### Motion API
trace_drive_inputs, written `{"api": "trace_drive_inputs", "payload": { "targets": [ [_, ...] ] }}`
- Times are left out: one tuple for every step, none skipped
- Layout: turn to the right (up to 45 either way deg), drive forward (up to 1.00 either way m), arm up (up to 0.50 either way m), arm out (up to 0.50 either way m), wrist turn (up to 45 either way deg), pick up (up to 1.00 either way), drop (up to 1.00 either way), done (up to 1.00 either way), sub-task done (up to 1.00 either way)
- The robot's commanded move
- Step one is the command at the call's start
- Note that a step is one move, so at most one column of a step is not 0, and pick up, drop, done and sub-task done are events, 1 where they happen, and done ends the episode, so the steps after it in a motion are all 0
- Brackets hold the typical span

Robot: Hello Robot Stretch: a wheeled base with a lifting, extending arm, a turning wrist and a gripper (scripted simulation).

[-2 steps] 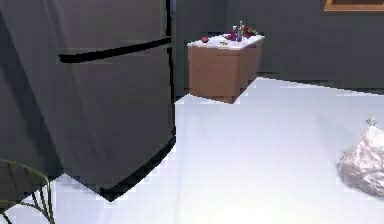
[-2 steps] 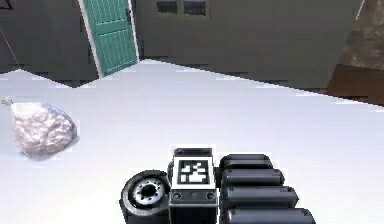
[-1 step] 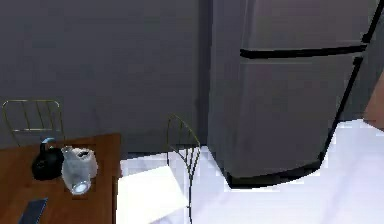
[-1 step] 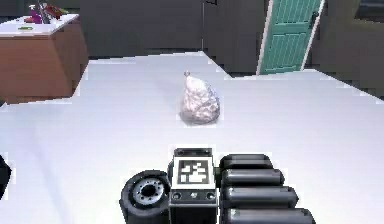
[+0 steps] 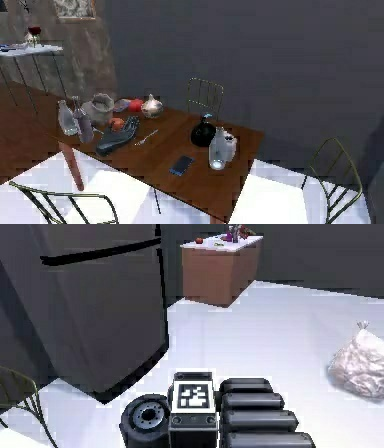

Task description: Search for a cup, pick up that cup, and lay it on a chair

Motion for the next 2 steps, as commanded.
{"api": "trace_drive_inputs", "payload": {
  "targets": [
    [-45.0,0.0,0.0,0.0,0.0,0.0,0.0,0.0,0.0],
    [-24.0,0.0,0.0,0.0,0.0,0.0,0.0,0.0,0.0]
  ]
}}
